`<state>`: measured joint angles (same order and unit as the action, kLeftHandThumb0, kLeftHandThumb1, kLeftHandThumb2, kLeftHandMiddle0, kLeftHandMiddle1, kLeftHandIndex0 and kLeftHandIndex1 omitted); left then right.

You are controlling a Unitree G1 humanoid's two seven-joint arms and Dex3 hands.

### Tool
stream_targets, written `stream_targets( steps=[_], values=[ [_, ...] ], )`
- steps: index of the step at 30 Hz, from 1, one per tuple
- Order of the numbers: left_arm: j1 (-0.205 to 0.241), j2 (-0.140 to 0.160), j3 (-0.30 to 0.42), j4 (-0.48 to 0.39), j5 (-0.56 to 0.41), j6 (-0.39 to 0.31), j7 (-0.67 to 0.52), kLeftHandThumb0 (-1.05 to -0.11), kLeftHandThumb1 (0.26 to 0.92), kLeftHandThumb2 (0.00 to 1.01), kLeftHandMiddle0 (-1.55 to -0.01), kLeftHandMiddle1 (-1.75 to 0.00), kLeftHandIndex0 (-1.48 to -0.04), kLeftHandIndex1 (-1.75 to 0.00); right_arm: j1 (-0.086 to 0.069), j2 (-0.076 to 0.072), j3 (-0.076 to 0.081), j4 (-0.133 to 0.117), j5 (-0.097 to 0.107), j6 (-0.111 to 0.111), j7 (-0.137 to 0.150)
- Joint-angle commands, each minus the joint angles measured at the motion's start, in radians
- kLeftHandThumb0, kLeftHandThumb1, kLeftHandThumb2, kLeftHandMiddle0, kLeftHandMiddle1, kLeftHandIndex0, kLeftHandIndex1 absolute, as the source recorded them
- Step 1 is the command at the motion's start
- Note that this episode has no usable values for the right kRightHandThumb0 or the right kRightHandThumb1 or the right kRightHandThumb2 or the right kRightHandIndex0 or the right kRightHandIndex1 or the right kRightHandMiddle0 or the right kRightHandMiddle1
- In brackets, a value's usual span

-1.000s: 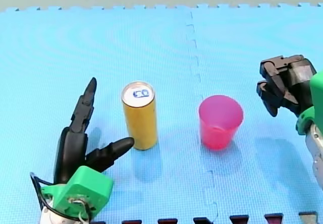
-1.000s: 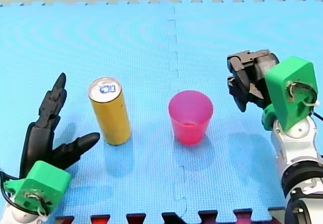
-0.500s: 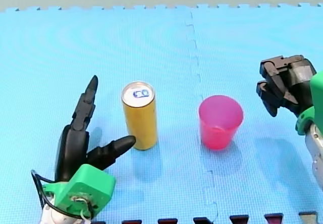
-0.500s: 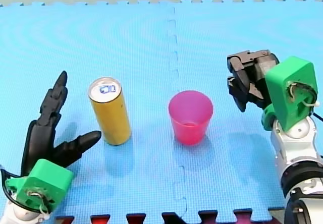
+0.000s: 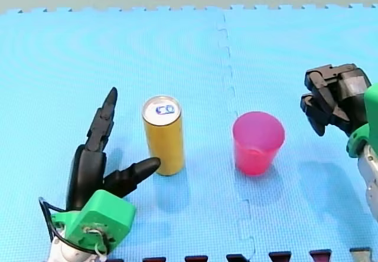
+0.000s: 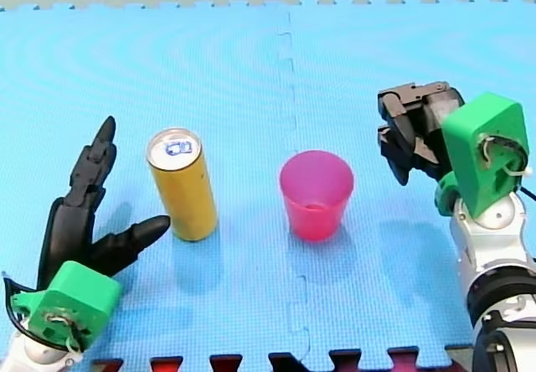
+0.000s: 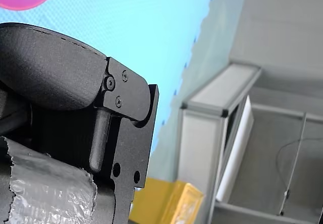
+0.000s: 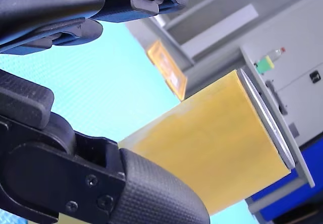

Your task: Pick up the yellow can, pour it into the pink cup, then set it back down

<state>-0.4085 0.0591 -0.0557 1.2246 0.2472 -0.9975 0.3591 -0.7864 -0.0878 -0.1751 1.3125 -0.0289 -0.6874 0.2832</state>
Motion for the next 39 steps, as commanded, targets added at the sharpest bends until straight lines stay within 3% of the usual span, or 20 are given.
stream_targets(
  steps=[1, 7, 15, 25, 39],
  values=[
    [-0.001, -0.01, 0.021, -0.005, -0.034, 0.008, -0.035, -1.048, 0.921, 0.04, -0.33, -0.03, -0.18, -0.01, -0.005, -0.004, -0.003, 0.0, 0.004, -0.001, 0.002],
    [-0.004, -0.034, 0.061, -0.028, -0.109, 0.038, -0.137, -1.048, 0.897, 0.01, -0.35, -0.03, -0.21, -0.02, -0.005, -0.004, -0.004, 0.0, 0.005, -0.001, 0.005],
    [-0.007, -0.065, 0.102, -0.049, -0.193, 0.045, -0.275, -1.048, 0.811, 0.0, -0.35, -0.02, -0.23, -0.02, -0.004, -0.007, -0.004, 0.001, 0.002, -0.001, 0.002],
    [-0.012, -0.081, 0.135, -0.064, -0.236, 0.048, -0.358, -1.048, 0.808, 0.0, -0.33, 0.0, -0.26, -0.02, -0.005, -0.013, -0.002, 0.001, 0.0, 0.001, -0.001],
    [-0.012, -0.095, 0.143, -0.068, -0.232, 0.065, -0.386, -1.048, 0.822, 0.01, -0.33, 0.0, -0.26, -0.01, -0.002, -0.017, 0.002, -0.002, -0.003, -0.003, -0.009]
  ],
)
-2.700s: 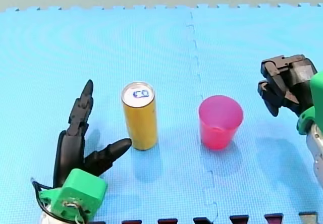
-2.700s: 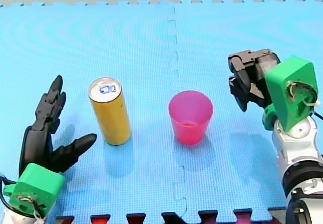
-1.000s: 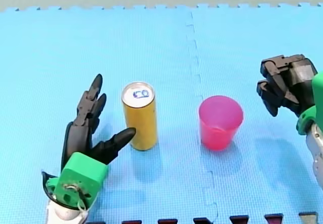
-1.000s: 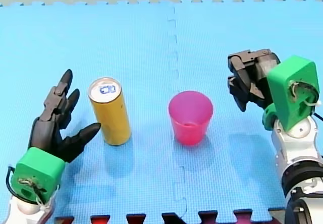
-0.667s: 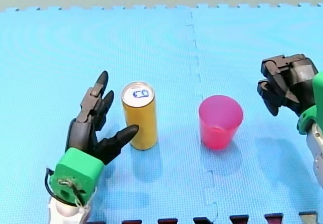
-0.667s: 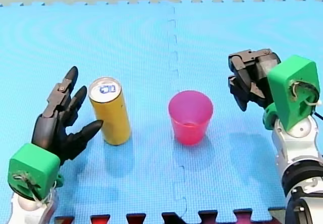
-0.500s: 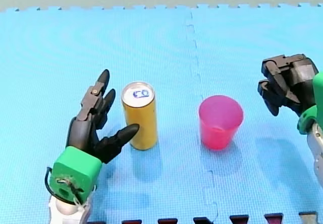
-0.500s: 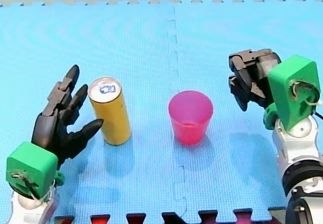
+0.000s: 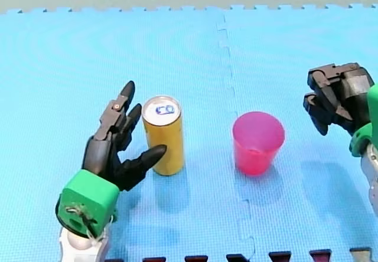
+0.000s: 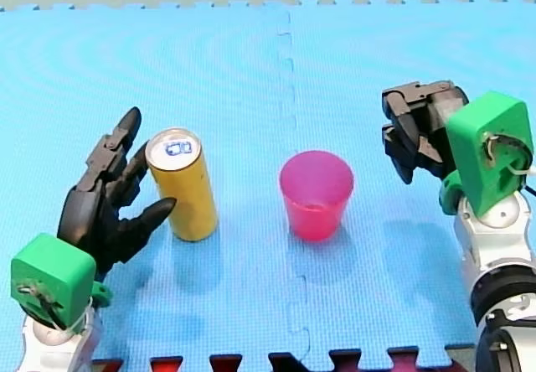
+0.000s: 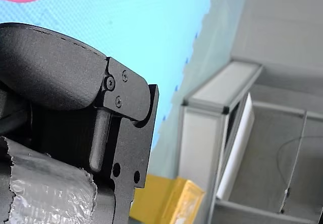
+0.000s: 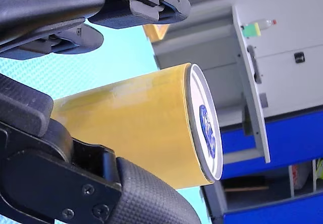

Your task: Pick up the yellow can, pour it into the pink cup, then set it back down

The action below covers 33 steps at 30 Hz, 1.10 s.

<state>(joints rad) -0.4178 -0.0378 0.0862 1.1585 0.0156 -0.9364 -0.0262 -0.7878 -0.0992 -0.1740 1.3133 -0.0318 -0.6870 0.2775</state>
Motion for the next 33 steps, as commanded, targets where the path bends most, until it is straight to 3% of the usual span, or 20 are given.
stream_targets(
  steps=[1, 12, 20, 27, 33],
  values=[
    [-0.003, 0.002, 0.002, -0.002, 0.0, 0.006, -0.002, -1.048, 0.825, 0.01, -0.33, 0.0, -0.26, -0.01, 0.0, -0.006, 0.001, -0.003, 0.0, -0.003, -0.003],
    [-0.015, 0.017, -0.002, 0.015, 0.006, 0.048, -0.048, -1.048, 0.841, 0.01, -0.31, 0.0, -0.26, 0.0, 0.004, -0.011, 0.001, -0.004, 0.001, -0.008, 0.002],
    [-0.02, 0.006, 0.027, 0.002, -0.058, 0.095, -0.15, -1.002, 0.69, 0.0, -0.27, 0.0, -0.24, 0.0, 0.005, -0.015, -0.001, -0.004, 0.003, -0.007, 0.007],
    [-0.022, -0.001, 0.037, 0.009, -0.065, 0.08, -0.16, -0.946, 0.635, 0.0, -0.24, 0.0, -0.21, 0.0, 0.005, -0.017, -0.003, -0.003, 0.004, -0.004, 0.01],
    [-0.025, -0.003, 0.038, 0.012, -0.058, 0.061, -0.153, -0.912, 0.625, 0.0, -0.2, 0.0, -0.19, 0.0, 0.003, -0.019, -0.005, -0.002, 0.007, 0.0, 0.016]
  ],
)
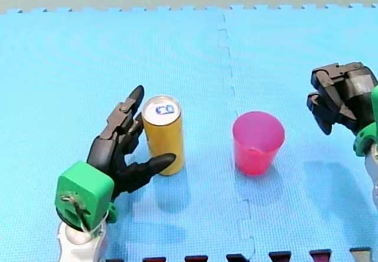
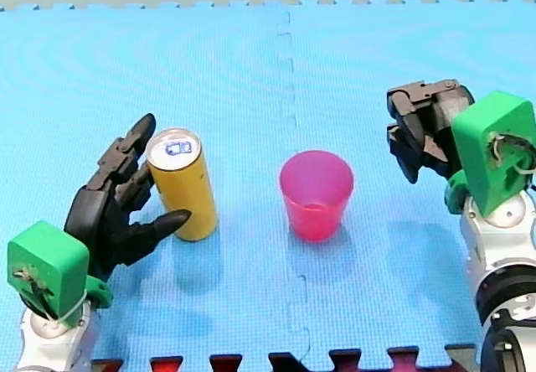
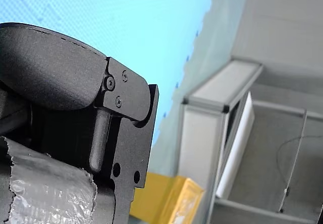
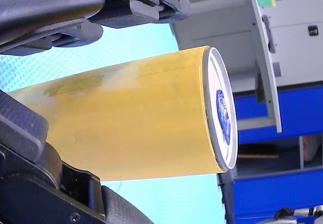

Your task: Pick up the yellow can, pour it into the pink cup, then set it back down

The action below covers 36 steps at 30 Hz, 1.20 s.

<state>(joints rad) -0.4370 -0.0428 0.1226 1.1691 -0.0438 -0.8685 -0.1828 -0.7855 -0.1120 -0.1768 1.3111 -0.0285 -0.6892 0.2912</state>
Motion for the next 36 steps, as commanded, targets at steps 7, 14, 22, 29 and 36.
stream_targets(
  steps=[7, 14, 22, 29, 36],
  values=[
    [-0.006, 0.006, -0.006, 0.003, 0.027, -0.026, 0.038, -0.878, 0.638, 0.0, -0.19, 0.0, -0.17, 0.0, 0.0, -0.006, -0.004, 0.001, 0.005, 0.006, 0.005],
    [-0.004, 0.006, -0.007, 0.002, 0.034, -0.033, 0.044, -0.859, 0.64, 0.0, -0.18, 0.0, -0.17, 0.0, 0.002, -0.006, -0.007, 0.001, 0.008, 0.007, 0.009],
    [-0.005, 0.013, -0.018, 0.003, 0.056, -0.041, 0.071, -0.799, 0.67, 0.01, -0.16, 0.0, -0.15, 0.0, 0.001, -0.004, -0.012, 0.001, 0.012, 0.01, 0.012],
    [-0.005, 0.025, -0.036, 0.002, 0.095, -0.048, 0.112, -0.746, 0.671, 0.0, -0.15, 0.0, -0.15, 0.0, -0.001, -0.003, -0.016, 0.001, 0.016, 0.015, 0.015],
    [-0.008, 0.036, -0.053, 0.005, 0.122, -0.051, 0.146, -0.748, 0.671, 0.0, -0.13, 0.0, -0.14, 0.0, -0.004, -0.003, -0.02, 0.001, 0.022, 0.021, 0.023]
  ],
)
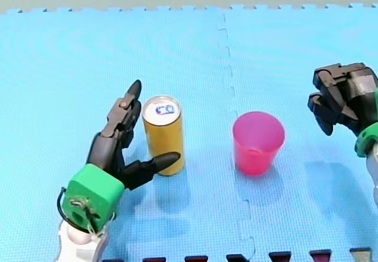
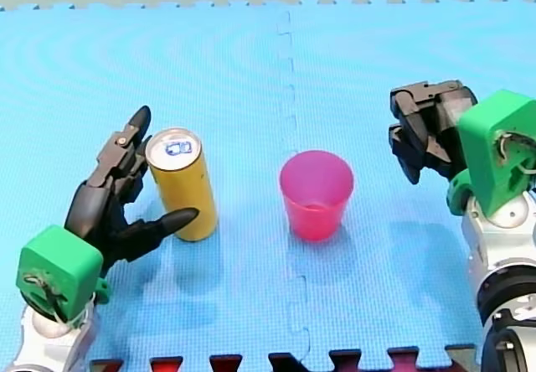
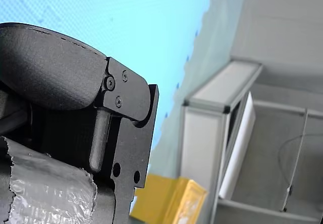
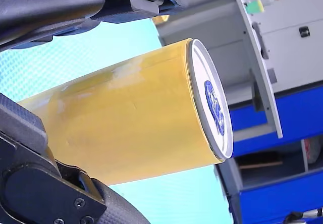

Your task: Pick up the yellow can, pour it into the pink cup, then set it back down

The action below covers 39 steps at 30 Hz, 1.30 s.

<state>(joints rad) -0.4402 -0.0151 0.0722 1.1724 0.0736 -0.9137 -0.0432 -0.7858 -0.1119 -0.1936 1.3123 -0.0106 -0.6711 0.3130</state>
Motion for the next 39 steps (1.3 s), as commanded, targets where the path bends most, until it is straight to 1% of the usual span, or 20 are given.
stream_targets(
  steps=[1, 3, 6, 12, 17, 24, 31, 39],
  values=[
    [-0.005, 0.011, -0.005, 0.003, 0.008, -0.006, 0.01, -0.736, 0.667, 0.0, -0.13, 0.0, -0.13, 0.0, -0.004, -0.003, -0.003, 0.0, 0.005, 0.004, 0.002],
    [-0.006, 0.014, -0.01, 0.004, 0.012, -0.008, 0.015, -0.687, 0.664, 0.0, -0.13, 0.0, -0.13, 0.0, -0.005, -0.003, -0.004, 0.0, 0.006, 0.005, 0.003],
    [-0.007, 0.019, -0.015, 0.009, 0.017, -0.01, 0.022, -0.641, 0.659, 0.0, -0.13, 0.0, -0.13, 0.0, -0.006, -0.003, -0.004, 0.0, 0.006, 0.006, 0.004],
    [-0.01, 0.024, -0.024, 0.016, 0.031, -0.014, 0.04, -0.599, 0.657, 0.0, -0.13, 0.0, -0.12, 0.0, -0.007, -0.002, -0.008, -0.001, 0.01, 0.006, 0.009],
    [-0.011, 0.025, -0.027, 0.02, 0.03, -0.015, 0.04, -0.585, 0.659, 0.0, -0.12, 0.0, -0.12, 0.0, -0.006, -0.002, -0.008, -0.001, 0.009, 0.005, 0.009],
    [-0.008, 0.024, -0.027, 0.02, 0.021, -0.018, 0.02, -0.602, 0.663, 0.0, -0.11, 0.0, -0.12, 0.0, -0.004, -0.002, -0.007, -0.002, 0.008, 0.003, 0.008],
    [-0.009, 0.01, -0.008, 0.013, -0.037, 0.012, -0.076, -0.662, 0.676, 0.0, -0.09, 0.0, -0.12, 0.0, -0.001, -0.003, -0.006, -0.001, 0.007, 0.0, 0.007],
    [-0.019, 0.002, 0.001, -0.003, -0.067, 0.043, -0.136, -0.7, 0.683, 0.0, -0.07, 0.0, -0.12, 0.0, 0.001, -0.003, -0.004, -0.002, 0.005, -0.002, 0.005]
  ],
)
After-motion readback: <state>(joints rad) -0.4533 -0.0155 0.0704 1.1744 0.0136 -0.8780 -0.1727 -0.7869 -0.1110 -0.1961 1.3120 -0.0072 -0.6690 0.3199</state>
